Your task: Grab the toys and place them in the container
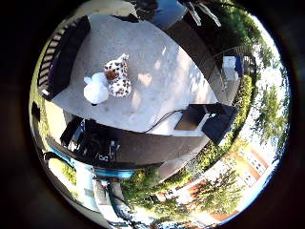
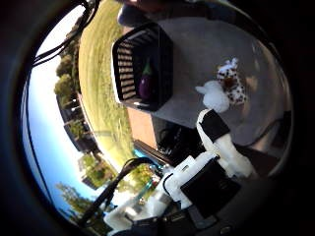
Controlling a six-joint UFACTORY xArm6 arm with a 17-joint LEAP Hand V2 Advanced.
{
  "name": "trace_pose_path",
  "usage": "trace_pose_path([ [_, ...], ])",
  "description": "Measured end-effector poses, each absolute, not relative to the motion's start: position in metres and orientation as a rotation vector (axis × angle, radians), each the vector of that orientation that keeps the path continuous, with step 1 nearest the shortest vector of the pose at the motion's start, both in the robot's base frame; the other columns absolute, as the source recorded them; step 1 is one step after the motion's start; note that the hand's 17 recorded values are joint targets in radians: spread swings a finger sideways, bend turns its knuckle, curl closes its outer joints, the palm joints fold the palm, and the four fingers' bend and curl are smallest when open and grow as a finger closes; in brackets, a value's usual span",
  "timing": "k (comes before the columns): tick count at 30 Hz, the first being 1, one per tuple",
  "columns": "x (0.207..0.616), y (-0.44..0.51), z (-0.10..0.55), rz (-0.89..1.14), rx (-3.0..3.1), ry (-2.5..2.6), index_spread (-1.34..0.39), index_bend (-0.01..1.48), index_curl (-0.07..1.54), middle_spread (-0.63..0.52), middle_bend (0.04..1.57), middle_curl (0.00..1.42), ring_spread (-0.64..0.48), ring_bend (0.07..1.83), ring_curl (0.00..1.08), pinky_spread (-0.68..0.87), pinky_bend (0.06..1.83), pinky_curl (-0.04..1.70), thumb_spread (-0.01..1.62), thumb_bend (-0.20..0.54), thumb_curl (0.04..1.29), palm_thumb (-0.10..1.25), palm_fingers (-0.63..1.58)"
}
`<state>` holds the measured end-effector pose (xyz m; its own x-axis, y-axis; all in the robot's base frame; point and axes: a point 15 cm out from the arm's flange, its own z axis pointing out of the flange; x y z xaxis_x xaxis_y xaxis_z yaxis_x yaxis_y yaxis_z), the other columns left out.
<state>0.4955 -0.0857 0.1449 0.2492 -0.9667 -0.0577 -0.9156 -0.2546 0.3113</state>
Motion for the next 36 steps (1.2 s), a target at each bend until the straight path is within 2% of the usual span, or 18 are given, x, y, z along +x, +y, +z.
trace_pose_path([
  [3, 0.501, -0.108, 0.114, -0.336, 2.276, -1.822, -0.14, 0.16, 0.23, 0.11, 0.17, 0.33, 0.27, 0.37, 0.31, 0.45, 0.53, 0.33, 1.13, -0.03, 0.42, 0.68, 0.1],
  [9, 0.482, -0.136, 0.044, -0.462, 2.153, -1.898, -0.1, 0.16, 0.24, 0.11, 0.18, 0.33, 0.28, 0.39, 0.32, 0.46, 0.56, 0.32, 1.13, -0.03, 0.41, 0.67, 0.11],
  [17, 0.484, -0.136, -0.019, -0.45, 2.074, -1.973, -0.05, 0.15, 0.23, 0.11, 0.19, 0.34, 0.28, 0.43, 0.33, 0.46, 0.61, 0.31, 1.13, -0.03, 0.4, 0.66, 0.14],
  [23, 0.508, -0.115, -0.046, -0.427, 2.062, -1.95, 0.01, 0.15, 0.23, 0.11, 0.19, 0.35, 0.28, 0.46, 0.33, 0.46, 0.63, 0.3, 1.12, -0.032, 0.4, 0.64, 0.19],
  [32, 0.482, -0.092, -0.07, -0.508, 1.98, -1.815, 0.04, 0.15, 0.22, 0.06, 0.25, 0.38, 0.28, 0.64, 0.38, 0.45, 0.71, 0.29, 1.11, -0.033, 0.38, 0.62, 0.46],
  [36, 0.473, -0.096, -0.076, -0.524, 1.931, -1.776, -0.01, 0.16, 0.21, 0.01, 0.34, 0.42, 0.26, 0.76, 0.41, 0.46, 0.78, 0.29, 1.11, -0.03, 0.38, 0.62, 0.71],
])
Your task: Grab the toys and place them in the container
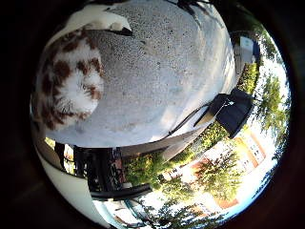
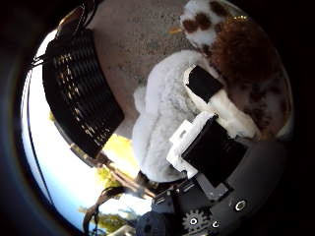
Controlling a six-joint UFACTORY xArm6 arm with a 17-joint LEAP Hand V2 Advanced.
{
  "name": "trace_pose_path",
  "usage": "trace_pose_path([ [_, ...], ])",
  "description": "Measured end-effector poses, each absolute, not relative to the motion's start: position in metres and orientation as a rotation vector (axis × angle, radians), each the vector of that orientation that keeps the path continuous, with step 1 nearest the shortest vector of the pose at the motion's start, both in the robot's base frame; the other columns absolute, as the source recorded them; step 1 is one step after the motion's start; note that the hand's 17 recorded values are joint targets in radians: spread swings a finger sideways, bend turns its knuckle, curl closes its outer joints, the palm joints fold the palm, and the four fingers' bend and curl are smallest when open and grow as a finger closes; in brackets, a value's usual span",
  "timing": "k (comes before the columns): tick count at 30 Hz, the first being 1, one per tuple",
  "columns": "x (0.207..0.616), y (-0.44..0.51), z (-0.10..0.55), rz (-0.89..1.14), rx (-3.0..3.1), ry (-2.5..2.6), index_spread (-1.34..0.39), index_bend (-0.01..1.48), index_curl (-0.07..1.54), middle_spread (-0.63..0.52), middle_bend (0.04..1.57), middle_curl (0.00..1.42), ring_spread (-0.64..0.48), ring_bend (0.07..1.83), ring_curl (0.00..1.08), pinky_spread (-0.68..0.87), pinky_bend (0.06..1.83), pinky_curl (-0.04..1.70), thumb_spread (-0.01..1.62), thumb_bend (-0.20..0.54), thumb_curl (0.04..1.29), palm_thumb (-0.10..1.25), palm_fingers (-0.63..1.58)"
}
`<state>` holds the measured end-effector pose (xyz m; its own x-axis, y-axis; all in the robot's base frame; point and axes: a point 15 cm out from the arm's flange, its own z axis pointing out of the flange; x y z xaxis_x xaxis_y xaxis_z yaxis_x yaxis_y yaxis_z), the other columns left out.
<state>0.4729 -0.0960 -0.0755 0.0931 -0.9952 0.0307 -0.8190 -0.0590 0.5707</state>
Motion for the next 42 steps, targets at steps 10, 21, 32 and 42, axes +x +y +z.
trace_pose_path([
  [10, 0.474, -0.102, -0.06, -0.536, 1.928, -1.788, -0.4, 0.25, 0.19, -0.14, 0.93, 0.75, 0.03, 1.24, 0.64, 0.37, 1.19, 0.51, 1.08, 0.031, 0.47, 0.87, 1.08],
  [21, 0.483, -0.146, 0.041, -0.524, 1.926, -1.898, -0.74, 0.57, 0.23, -0.21, 1.12, 0.95, -0.09, 1.35, 0.78, 0.24, 1.42, 0.72, 1.12, 0.033, 0.62, 1.01, 0.93],
  [32, 0.467, -0.113, 0.211, -0.511, 2.121, -1.876, -0.94, 0.78, 0.33, -0.22, 1.22, 1.05, -0.13, 1.44, 0.85, 0.18, 1.51, 0.84, 1.15, -0.01, 0.72, 1.0, 0.8],
  [42, 0.436, 0.008, 0.324, -0.463, 2.399, -1.688, -1.03, 0.83, 0.45, -0.22, 1.28, 1.08, -0.13, 1.51, 0.87, 0.15, 1.56, 0.9, 1.16, -0.011, 0.77, 0.99, 0.73],
])
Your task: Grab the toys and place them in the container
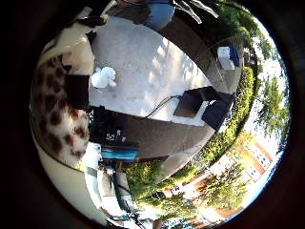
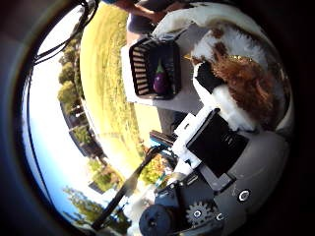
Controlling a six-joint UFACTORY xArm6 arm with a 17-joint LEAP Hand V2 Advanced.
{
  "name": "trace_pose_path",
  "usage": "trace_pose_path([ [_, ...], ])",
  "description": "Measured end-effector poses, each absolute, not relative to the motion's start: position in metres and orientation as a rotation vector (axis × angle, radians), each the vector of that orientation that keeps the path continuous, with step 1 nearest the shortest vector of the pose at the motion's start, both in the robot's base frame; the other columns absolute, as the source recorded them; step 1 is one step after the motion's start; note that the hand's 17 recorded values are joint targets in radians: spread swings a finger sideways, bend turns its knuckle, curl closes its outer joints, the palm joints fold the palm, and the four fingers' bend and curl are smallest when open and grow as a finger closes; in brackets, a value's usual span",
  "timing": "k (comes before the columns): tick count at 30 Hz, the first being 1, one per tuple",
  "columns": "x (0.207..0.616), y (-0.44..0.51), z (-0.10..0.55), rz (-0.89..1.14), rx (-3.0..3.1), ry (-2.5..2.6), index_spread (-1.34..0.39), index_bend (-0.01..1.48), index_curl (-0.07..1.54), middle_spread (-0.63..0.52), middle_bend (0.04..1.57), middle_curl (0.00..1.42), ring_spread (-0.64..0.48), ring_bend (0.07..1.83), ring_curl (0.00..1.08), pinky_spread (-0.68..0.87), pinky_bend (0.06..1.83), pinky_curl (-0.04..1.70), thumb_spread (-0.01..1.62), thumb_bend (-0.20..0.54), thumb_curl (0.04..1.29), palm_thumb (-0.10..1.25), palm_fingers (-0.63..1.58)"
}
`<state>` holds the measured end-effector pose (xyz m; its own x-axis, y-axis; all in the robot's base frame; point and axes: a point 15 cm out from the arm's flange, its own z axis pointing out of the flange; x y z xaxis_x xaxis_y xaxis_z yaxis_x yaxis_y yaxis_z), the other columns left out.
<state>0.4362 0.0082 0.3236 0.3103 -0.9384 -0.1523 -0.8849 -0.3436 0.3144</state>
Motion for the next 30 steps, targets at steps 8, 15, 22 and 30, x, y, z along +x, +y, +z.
trace_pose_path([
  [8, 0.42, 0.131, 0.355, -0.409, 2.573, -1.495, -1.07, 0.82, 0.59, -0.21, 1.32, 1.09, -0.13, 1.55, 0.88, 0.14, 1.6, 0.93, 1.16, -0.013, 0.8, 0.98, 0.69],
  [15, 0.439, 0.229, 0.334, -0.275, 2.673, -1.468, -1.1, 0.78, 0.73, -0.2, 1.36, 1.08, -0.13, 1.58, 0.87, 0.13, 1.62, 0.94, 1.15, -0.01, 0.83, 0.98, 0.66],
  [22, 0.483, 0.274, 0.257, -0.222, 2.684, -1.529, -1.13, 0.72, 0.91, -0.19, 1.4, 1.07, -0.13, 1.61, 0.87, 0.13, 1.64, 0.94, 1.12, -0.032, 0.83, 0.91, 0.63],
  [30, 0.503, 0.284, 0.164, -0.252, 2.609, -1.562, -1.1, 0.67, 1.09, -0.15, 1.34, 0.99, -0.06, 1.57, 0.79, 0.17, 1.52, 0.91, 1.15, -0.027, 0.75, 0.86, 0.64],
])
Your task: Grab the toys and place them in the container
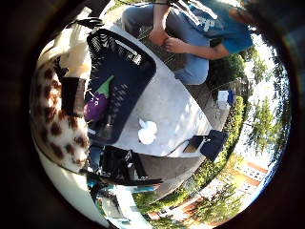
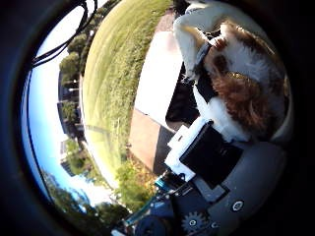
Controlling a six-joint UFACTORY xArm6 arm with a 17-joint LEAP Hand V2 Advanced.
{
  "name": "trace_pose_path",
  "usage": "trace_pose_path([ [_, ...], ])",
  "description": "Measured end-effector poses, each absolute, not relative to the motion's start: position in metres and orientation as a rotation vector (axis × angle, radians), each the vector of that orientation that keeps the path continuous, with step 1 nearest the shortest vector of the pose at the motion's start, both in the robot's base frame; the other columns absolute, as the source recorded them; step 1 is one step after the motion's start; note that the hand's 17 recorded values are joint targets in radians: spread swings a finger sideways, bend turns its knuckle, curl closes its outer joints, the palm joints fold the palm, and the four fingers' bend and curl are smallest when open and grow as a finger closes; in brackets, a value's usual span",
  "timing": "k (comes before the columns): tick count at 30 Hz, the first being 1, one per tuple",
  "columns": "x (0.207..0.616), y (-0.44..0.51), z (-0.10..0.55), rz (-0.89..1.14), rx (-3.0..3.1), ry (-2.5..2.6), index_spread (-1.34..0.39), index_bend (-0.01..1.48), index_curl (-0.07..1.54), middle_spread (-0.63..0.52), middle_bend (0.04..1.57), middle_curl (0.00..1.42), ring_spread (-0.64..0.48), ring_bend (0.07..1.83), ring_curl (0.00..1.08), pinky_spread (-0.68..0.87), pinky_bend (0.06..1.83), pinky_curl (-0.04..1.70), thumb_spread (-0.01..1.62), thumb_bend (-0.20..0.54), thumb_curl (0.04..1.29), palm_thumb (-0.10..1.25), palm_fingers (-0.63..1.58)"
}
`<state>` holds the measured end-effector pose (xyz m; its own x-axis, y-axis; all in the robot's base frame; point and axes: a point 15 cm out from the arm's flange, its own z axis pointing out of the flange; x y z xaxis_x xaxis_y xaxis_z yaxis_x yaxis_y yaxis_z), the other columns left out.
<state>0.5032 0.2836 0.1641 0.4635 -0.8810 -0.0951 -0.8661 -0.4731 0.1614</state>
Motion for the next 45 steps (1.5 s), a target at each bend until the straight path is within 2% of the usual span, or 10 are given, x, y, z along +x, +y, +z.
trace_pose_path([
  [2, 0.501, 0.282, 0.146, -0.275, 2.593, -1.539, -1.05, 0.63, 1.09, -0.13, 1.22, 0.92, 0.0, 1.48, 0.75, 0.19, 1.46, 0.89, 1.15, -0.032, 0.73, 0.85, 0.53],
  [4, 0.498, 0.281, 0.134, -0.29, 2.59, -1.511, -0.92, 0.47, 1.05, -0.11, 0.9, 0.81, 0.05, 1.36, 0.72, 0.23, 1.38, 0.88, 1.14, -0.039, 0.71, 0.82, 0.01],
  [6, 0.497, 0.282, 0.128, -0.305, 2.618, -1.454, -0.84, 0.39, 0.97, -0.07, 0.7, 0.7, 0.1, 1.16, 0.64, 0.27, 1.27, 0.83, 1.13, -0.036, 0.69, 0.81, -0.27],
  [9, 0.502, 0.28, 0.126, -0.305, 2.712, -1.314, -0.72, 0.23, 0.83, 0.0, 0.43, 0.55, 0.19, 0.85, 0.47, 0.33, 1.09, 0.7, 1.11, -0.03, 0.65, 0.81, -0.26],
  [13, 0.512, 0.269, 0.148, -0.282, 2.787, -1.25, -0.62, 0.12, 0.69, 0.02, 0.27, 0.46, 0.25, 0.71, 0.38, 0.39, 0.96, 0.61, 1.08, -0.028, 0.63, 0.82, -0.14],
  [18, 0.52, 0.231, 0.216, -0.251, 2.831, -1.269, -0.55, 0.11, 0.54, 0.04, 0.18, 0.41, 0.28, 0.63, 0.34, 0.44, 0.89, 0.54, 1.06, -0.028, 0.6, 0.83, -0.07],
  [24, 0.518, 0.154, 0.296, -0.203, 2.823, -1.369, -0.5, 0.14, 0.42, 0.03, 0.19, 0.38, 0.28, 0.6, 0.32, 0.48, 0.87, 0.5, 1.05, -0.027, 0.58, 0.84, 0.0],
  [32, 0.52, 0.01, 0.331, -0.187, 2.719, -1.608, -0.41, 0.15, 0.34, 0.01, 0.22, 0.38, 0.28, 0.59, 0.31, 0.48, 0.83, 0.44, 1.05, -0.035, 0.56, 0.81, 0.11],
  [37, 0.51, -0.063, 0.316, -0.18, 2.59, -1.673, -0.3, 0.15, 0.31, 0.03, 0.21, 0.38, 0.27, 0.56, 0.3, 0.48, 0.78, 0.41, 1.07, -0.033, 0.54, 0.76, 0.08],
  [45, 0.493, -0.113, 0.202, -0.342, 2.451, -1.711, -0.23, 0.15, 0.27, 0.05, 0.2, 0.37, 0.27, 0.53, 0.3, 0.47, 0.75, 0.37, 1.09, -0.035, 0.5, 0.73, 0.1],
])
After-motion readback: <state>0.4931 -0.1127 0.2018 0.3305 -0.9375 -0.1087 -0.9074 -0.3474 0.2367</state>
